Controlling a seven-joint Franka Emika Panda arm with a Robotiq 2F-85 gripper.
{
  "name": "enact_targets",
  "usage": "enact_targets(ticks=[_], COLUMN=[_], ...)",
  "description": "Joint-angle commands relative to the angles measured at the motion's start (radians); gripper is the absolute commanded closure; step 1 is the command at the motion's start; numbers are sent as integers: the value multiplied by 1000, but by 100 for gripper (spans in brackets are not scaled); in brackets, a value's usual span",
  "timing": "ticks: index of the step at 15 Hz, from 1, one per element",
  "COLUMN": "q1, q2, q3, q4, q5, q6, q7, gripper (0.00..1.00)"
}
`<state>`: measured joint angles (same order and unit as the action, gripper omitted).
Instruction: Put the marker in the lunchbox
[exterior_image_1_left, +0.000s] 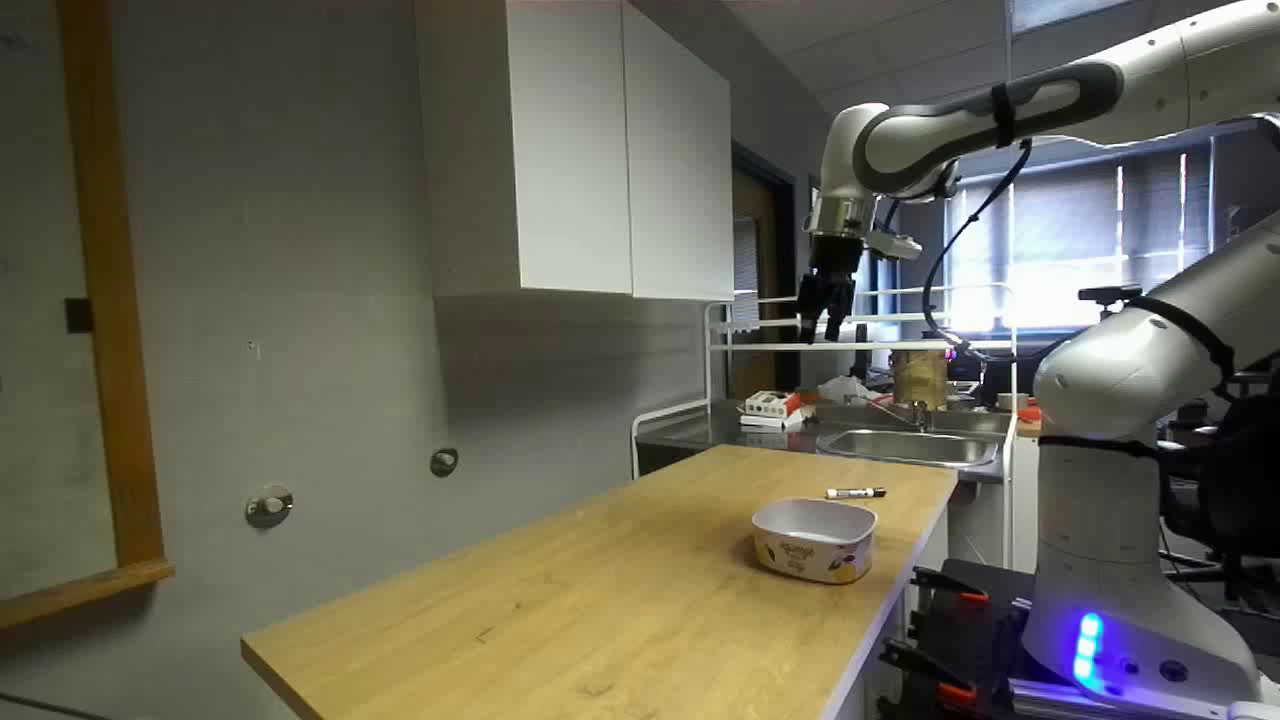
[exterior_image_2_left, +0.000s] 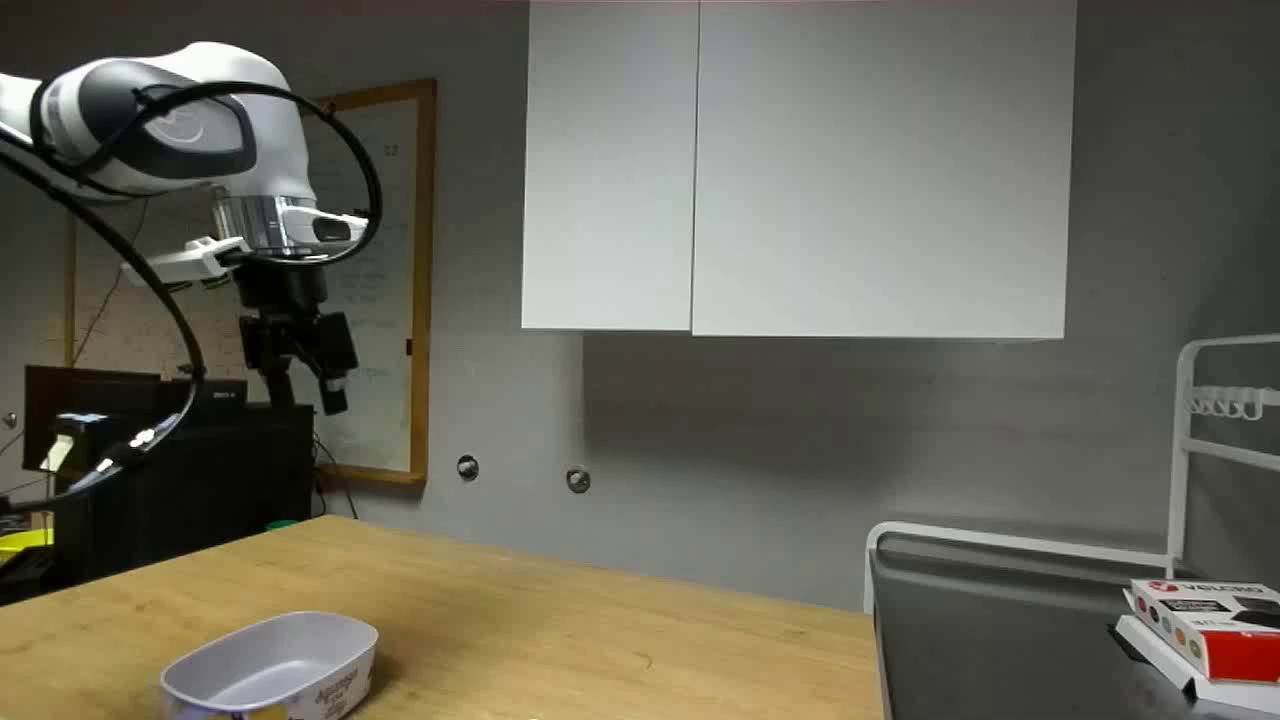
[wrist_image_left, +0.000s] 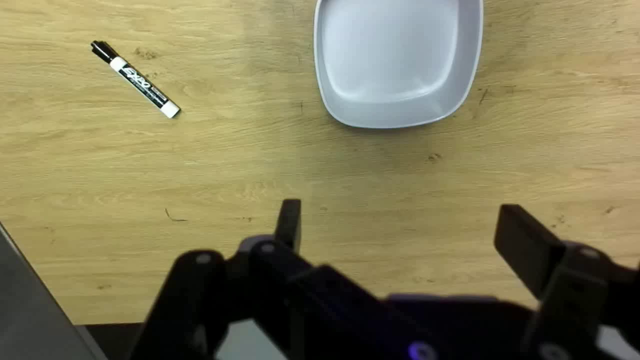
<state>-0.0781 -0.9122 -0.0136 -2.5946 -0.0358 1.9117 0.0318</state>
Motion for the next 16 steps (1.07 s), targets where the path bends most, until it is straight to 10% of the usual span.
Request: enact_targets(ticks=[1,16], q1=[5,-8], q2=[1,172], q3=[-4,-60], q4=[2,11], q5=[-4,-128], q6=[-2,49], q7=[3,-151], gripper=[0,0])
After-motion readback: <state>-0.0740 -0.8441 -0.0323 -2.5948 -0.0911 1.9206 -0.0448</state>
